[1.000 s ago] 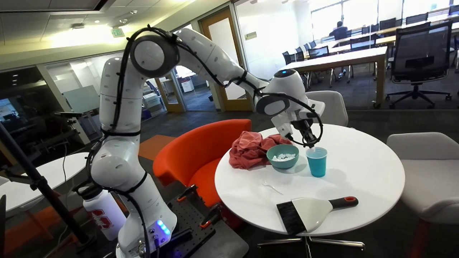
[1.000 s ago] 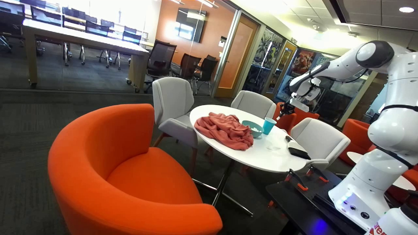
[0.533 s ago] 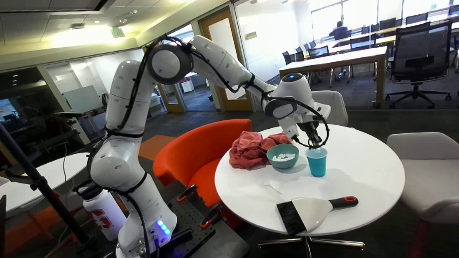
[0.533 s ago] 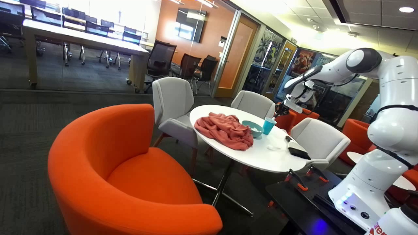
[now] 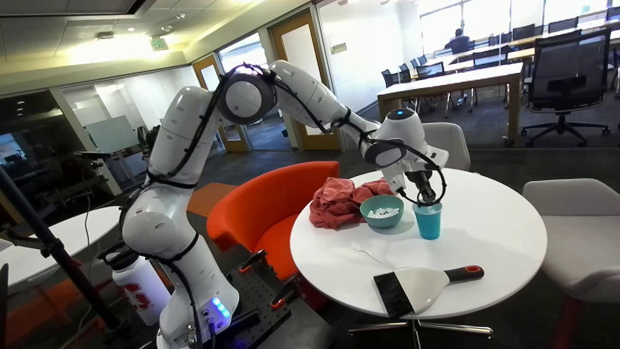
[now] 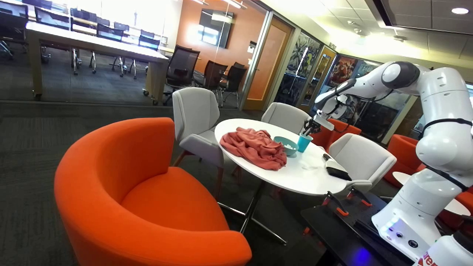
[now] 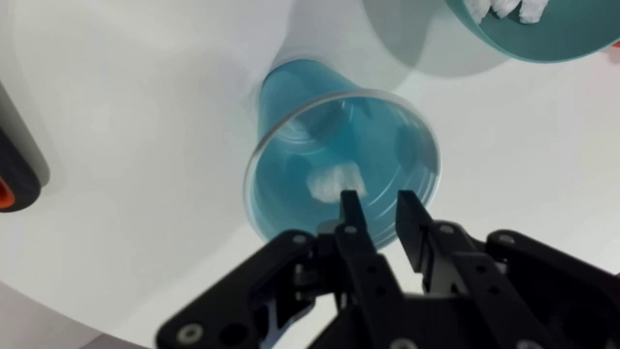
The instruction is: Take an object from the green bowl and put it in the blue cup
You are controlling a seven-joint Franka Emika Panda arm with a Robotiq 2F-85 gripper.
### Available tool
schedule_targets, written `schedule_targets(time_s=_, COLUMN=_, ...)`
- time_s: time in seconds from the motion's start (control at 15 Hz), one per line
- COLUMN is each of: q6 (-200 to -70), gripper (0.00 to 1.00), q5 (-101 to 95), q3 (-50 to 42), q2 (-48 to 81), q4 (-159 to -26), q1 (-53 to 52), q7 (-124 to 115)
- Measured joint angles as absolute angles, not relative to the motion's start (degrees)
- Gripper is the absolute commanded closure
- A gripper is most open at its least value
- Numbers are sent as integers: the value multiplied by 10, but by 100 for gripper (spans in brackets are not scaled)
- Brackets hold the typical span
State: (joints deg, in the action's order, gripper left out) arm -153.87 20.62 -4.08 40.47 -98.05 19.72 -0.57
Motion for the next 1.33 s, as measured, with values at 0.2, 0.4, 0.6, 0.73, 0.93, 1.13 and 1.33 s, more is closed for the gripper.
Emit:
schedule_targets(time_s=0.2, q6=-1538, gripper=19, q5=206, q3=-38, q2=415, q4=-971, q1=197, q7=-6)
schedule_targets(time_s=0.4, q6=-1538, gripper=1, q5=206, q3=-36, q2=414, q4=-969, q1=198, q7=-6)
schedule_targets(time_s=0.6, q6=-1538, gripper=0, q5=207, q3=-26, q2=405, q4=-971, q1=202, q7=-6)
schedule_targets(time_s=0.73, q6=-1537, gripper=0, q5=209, q3=-14, q2=386, q4=-982, q1=210, q7=-2)
schedule_targets(time_s=0.93, q6=-1468, gripper=0, q5=209, q3=-2, q2=330, q4=-1011, q1=221, q7=21)
schedule_targets(time_s=1.13, q6=-1347, gripper=0, q5=205, q3=-9, q2=261, q4=-1037, q1=222, q7=52)
schedule_targets(time_s=1.33, q6=-1244, gripper=0, q5=171, q3=-33, q2=204, q4=-1057, q1=211, q7=55)
